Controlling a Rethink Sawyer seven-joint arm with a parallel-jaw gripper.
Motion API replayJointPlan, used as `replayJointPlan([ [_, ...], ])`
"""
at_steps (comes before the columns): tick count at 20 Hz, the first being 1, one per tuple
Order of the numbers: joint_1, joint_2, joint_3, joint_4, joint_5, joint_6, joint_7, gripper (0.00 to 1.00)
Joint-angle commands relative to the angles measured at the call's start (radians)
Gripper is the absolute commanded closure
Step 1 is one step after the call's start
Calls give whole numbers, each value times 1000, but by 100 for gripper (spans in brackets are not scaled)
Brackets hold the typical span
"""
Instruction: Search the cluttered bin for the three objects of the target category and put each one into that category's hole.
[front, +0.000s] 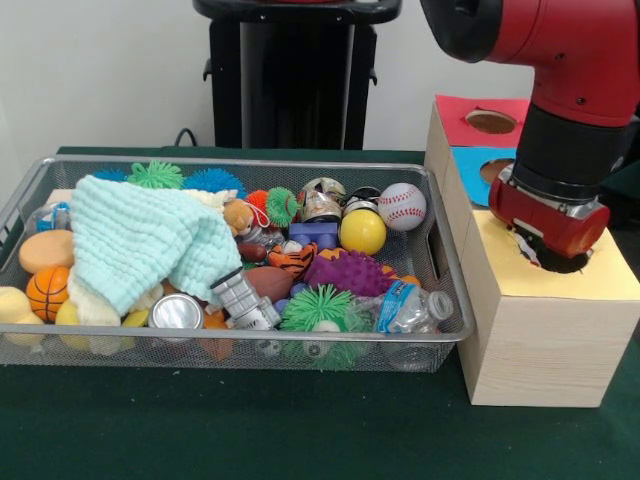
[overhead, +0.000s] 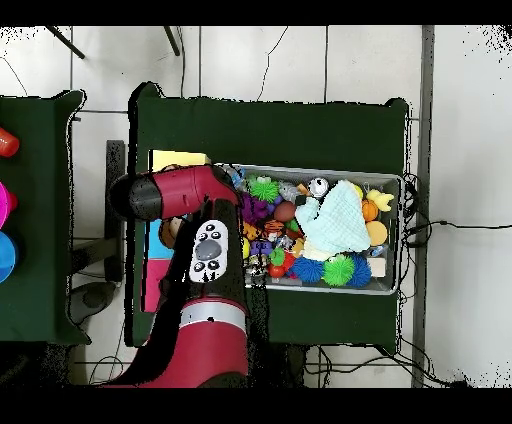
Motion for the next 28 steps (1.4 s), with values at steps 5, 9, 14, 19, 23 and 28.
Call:
replayJointPlan([
  [5, -58, 29, 17, 137, -10, 121, -27, 100],
  [9, -66, 16, 26, 159, -9, 95, -29, 100],
  [14, -54, -125, 15, 208, 17, 282, -63, 100],
  [19, -37, -176, 4, 234, 6, 260, -60, 100],
  [23, -27, -165, 1, 197, 5, 288, -45, 100],
  [28, -34, -173, -4, 170, -4, 313, -52, 100],
])
